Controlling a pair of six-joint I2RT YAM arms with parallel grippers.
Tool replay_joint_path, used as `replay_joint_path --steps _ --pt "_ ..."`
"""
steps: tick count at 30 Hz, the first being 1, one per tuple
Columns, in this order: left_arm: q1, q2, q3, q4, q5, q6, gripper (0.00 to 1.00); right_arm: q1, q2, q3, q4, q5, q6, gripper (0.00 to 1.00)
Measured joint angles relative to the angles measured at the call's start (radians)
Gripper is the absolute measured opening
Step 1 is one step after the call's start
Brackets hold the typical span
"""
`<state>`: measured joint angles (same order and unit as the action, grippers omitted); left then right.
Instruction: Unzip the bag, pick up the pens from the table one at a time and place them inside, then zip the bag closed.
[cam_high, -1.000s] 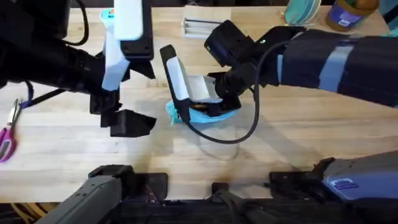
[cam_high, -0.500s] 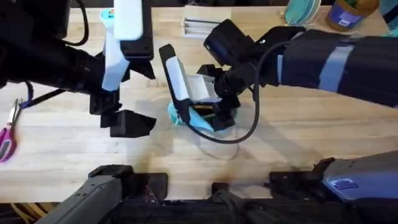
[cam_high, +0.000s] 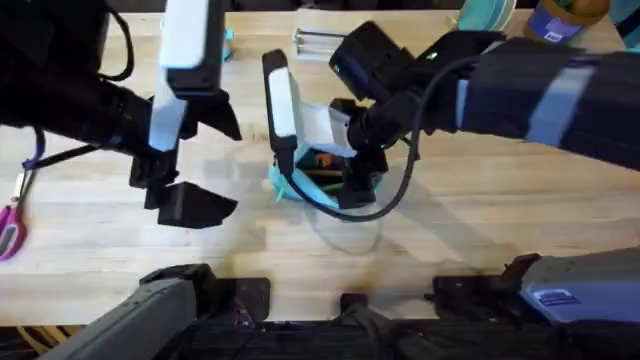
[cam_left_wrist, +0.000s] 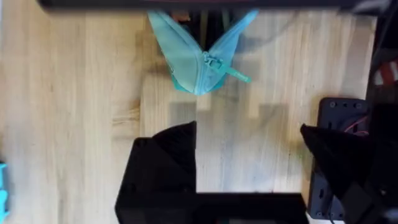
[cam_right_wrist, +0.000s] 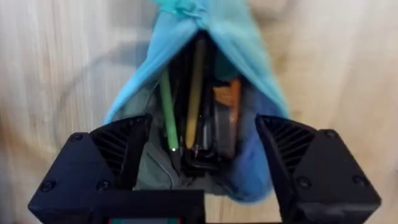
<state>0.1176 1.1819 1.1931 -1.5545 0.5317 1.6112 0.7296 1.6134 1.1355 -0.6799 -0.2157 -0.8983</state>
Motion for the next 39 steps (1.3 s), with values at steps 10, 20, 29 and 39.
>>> replay_joint_path --steps 10,20,29,39 --pt "0.174 0.216 0.000 -0.032 0.055 0.268 0.993 0.000 -0.202 0.049 -0.025 0.037 0.154 0.998" --pt "0.192 0.475 0.000 0.022 0.080 0.426 0.993 0.001 -0.372 0.050 -0.002 0.036 0.495 0.997" --pt "0.195 0.617 0.000 0.038 0.110 0.447 0.993 0.021 -0.342 0.053 -0.032 0.035 1.153 0.997" --pt "0.195 0.618 0.000 0.037 0.120 0.449 0.993 0.065 -0.336 0.053 -0.020 0.035 1.491 0.998"
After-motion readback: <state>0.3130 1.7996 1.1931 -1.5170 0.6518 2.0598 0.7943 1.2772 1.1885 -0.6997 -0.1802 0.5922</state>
